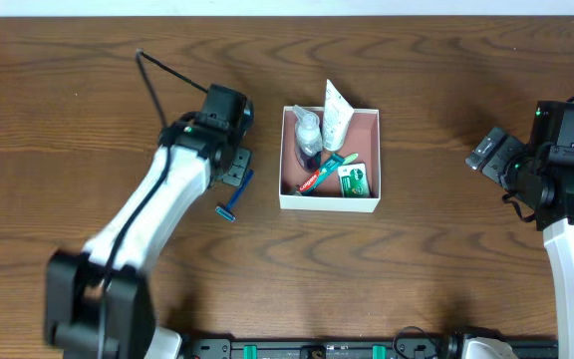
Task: Pack container
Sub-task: 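Grasp the blue razor with the left gripper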
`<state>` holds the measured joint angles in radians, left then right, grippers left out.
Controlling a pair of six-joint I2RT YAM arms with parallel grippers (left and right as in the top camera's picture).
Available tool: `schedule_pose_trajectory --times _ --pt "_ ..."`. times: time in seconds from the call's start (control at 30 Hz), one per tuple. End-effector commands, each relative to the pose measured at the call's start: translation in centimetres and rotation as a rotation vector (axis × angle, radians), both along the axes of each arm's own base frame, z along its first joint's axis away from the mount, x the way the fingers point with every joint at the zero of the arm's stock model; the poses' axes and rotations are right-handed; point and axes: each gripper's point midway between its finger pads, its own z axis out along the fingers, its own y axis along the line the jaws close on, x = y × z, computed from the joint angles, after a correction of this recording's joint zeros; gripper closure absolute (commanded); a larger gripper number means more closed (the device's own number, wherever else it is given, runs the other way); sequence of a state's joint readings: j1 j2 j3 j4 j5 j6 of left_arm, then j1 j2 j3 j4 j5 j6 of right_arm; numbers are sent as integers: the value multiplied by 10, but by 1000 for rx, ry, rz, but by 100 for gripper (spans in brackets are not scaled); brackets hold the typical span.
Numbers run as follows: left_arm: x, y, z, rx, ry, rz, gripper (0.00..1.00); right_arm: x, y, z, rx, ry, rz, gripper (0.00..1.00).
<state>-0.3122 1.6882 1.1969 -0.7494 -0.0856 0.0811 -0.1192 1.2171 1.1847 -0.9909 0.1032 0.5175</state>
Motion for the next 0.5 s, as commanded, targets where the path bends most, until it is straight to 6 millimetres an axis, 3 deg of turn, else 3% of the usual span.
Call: schedule_pose_trajectory --times 0.0,0.17,0.47 --pt "-9 2 -37 -20 116 21 38 1 -2 5 -7 -11 4 1" --pt "-16 -3 -65 -41 201 -3 38 1 -2 5 -7 -12 4 1" --pt "-20 -18 -71 -124 237 -15 45 1 -2 5 -7 -11 4 1"
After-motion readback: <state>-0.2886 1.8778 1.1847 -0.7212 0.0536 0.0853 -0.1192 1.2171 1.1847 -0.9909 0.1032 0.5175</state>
